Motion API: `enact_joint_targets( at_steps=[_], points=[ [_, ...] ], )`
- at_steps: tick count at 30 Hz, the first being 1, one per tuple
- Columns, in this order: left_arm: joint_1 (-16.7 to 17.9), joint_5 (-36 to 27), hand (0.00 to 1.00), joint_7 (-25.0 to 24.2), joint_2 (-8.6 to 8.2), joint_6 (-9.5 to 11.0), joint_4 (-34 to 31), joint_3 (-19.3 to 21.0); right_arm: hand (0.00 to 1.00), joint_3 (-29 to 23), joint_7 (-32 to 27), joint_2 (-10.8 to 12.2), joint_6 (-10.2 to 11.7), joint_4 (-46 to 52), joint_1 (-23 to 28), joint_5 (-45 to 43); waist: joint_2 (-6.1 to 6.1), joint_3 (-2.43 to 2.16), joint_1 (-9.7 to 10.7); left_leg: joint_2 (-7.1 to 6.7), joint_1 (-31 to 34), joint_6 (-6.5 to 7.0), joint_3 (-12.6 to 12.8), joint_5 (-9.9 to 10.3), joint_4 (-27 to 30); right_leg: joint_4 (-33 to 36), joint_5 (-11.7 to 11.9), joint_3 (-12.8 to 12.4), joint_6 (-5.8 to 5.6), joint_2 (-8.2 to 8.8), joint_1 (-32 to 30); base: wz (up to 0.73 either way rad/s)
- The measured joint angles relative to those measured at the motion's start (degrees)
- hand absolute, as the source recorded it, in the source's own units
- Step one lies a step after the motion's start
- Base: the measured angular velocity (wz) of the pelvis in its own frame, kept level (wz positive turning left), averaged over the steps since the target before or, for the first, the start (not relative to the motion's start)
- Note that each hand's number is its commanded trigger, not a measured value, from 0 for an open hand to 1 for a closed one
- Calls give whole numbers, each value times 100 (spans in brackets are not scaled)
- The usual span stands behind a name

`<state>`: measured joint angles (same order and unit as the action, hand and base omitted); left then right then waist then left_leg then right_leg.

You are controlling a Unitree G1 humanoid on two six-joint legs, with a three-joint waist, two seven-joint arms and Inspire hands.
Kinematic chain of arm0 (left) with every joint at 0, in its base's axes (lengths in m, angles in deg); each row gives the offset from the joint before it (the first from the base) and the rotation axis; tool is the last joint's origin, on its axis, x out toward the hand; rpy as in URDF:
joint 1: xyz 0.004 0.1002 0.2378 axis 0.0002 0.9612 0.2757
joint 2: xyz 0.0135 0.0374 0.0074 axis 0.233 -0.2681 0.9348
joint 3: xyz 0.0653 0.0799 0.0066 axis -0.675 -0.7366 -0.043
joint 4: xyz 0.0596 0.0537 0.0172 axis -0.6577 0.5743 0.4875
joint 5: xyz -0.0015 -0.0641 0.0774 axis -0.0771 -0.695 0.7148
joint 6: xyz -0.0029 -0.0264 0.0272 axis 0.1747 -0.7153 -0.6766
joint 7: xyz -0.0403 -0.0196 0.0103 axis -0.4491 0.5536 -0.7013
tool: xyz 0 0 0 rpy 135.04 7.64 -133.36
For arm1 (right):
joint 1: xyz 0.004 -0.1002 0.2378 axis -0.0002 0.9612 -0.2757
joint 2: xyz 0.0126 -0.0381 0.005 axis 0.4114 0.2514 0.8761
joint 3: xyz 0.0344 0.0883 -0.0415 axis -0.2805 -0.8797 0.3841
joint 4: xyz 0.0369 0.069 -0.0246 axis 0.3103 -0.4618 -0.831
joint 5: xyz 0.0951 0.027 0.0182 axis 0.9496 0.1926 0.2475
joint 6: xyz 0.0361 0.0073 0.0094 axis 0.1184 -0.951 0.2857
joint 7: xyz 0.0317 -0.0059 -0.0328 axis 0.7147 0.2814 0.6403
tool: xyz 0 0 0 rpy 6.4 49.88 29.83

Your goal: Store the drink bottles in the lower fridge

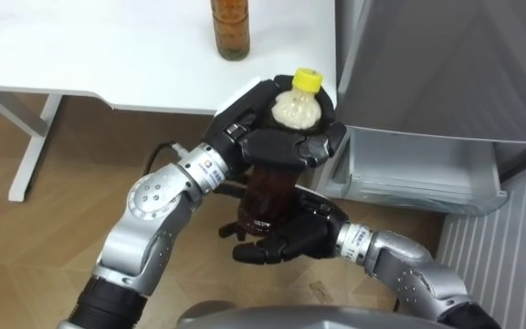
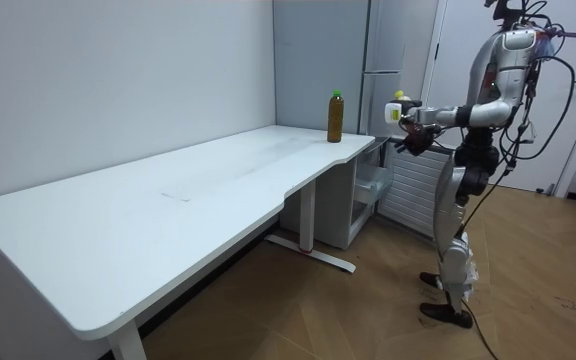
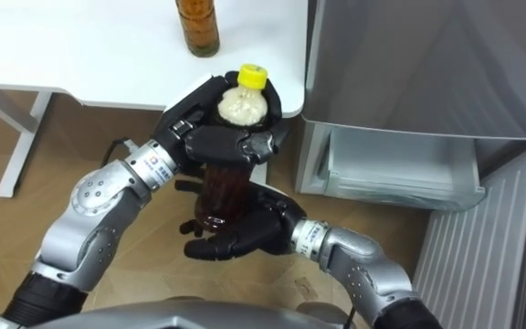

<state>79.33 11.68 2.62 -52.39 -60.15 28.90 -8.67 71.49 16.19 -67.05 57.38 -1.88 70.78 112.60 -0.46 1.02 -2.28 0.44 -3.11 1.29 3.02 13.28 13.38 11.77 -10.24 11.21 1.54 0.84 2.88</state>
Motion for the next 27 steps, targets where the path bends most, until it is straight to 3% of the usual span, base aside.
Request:
enact_joint_targets(
  at_steps=[5, 6, 7, 19, 24, 27],
  points=[
    [1, 3, 100, 5, 2, 0, 6, 1, 0, -20, -16, 20, 2, 2, -9, 424, 19, -6, -14, 0, 11, 0, 5, 0, -2, -1, 3, -9, 3, -4, -13, 0],
    [1, 3, 100, 5, 2, 0, 6, 1, 65, -25, -17, 19, 2, 2, -9, 441, 25, -9, -20, -1, 13, 0, 5, 0, -3, -4, 3, -12, 3, -5, -15, 0],
    [1, 13, 100, 4, 2, 0, 8, -1, 100, -30, -17, 19, 3, 2, -9, 462, 32, -12, -35, 1, 9, 0, -1, 0, -3, -8, 3, -18, 3, -8, -10, 0],
    [1, 3, 100, 18, 0, 0, 98, -2, 100, 7, -156, 17, 90, 2, -7, 861, 53, -13, -126, 3, -11, 0, -7, 0, -2, 0, 5, -22, 4, -8, 6, 0],
    [2, -128, 100, 136, -13, -32, 128, 5, 100, 93, -146, -10, 230, 2, -7, 839, 59, -8, -124, 5, -8, 0, -10, 0, -6, 3, 12, -21, 5, -12, 6, 0],
    [3, -221, 100, 276, -103, -31, 142, 6, 100, 95, -195, -1, 340, 2, -8, 841, 59, -6, -125, 5, -6, 0, -13, 0, -27, 3, 15, -21, 4, -14, 6, 0]
  ],
)
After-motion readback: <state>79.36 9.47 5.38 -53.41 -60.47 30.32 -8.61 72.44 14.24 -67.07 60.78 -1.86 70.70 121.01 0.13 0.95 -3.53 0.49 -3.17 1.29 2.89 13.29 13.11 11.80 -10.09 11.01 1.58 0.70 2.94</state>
